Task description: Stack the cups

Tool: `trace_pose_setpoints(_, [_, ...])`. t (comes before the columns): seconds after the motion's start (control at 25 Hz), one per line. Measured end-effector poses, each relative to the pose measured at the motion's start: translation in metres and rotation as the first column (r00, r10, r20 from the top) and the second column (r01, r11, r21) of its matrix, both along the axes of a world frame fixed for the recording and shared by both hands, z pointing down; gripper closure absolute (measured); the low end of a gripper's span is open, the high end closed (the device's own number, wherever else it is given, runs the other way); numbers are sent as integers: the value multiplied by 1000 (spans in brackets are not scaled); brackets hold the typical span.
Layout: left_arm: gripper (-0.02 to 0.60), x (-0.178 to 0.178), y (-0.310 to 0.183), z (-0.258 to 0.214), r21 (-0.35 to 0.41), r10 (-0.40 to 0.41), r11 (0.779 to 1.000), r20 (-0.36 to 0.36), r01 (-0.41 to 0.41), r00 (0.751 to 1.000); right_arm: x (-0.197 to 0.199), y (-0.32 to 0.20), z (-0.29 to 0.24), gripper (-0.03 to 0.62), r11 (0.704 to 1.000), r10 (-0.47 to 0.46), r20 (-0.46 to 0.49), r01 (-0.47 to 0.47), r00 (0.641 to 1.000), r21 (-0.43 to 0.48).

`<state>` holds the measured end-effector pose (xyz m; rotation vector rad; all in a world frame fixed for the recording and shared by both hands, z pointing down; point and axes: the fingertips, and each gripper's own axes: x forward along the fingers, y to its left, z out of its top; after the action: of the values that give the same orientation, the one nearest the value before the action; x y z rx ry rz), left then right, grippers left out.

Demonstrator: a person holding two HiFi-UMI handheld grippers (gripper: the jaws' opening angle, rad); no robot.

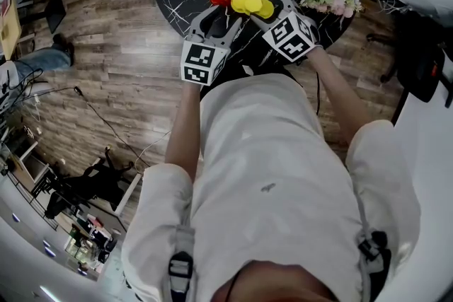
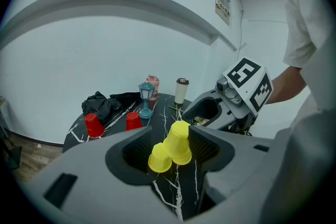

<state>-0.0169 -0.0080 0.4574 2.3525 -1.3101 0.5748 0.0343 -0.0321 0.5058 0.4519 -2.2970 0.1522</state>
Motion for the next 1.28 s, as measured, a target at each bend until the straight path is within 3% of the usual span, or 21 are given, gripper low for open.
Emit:
trace_pose_setpoints(0.28, [368, -2, -4, -5, 17, -7, 1000, -3, 7, 1000, 4, 1, -20, 342, 999, 49, 72, -48, 996, -12])
trace_pose_setpoints(0.52, [367, 0, -14, -5, 20, 66, 998, -9, -66, 998, 10, -7, -38, 350, 986, 165, 126, -164, 978, -16])
trace_pose_setpoints(0.72, [368, -1, -30, -6, 26, 127, 992, -11, -126, 992, 22, -11, -51, 355, 957, 289, 160, -287, 944, -35])
trace_pose_setpoints(1.12, [368, -25, -67, 0, 34, 247, 969, -17, -246, 969, 39, -13, -58, 362, 822, 569, 175, -564, 804, -83])
trace_pose_setpoints(1.28, [367, -35, -83, 7, 34, 301, 953, -16, -300, 954, 44, -12, -62, 367, 742, 669, 167, -665, 724, -87])
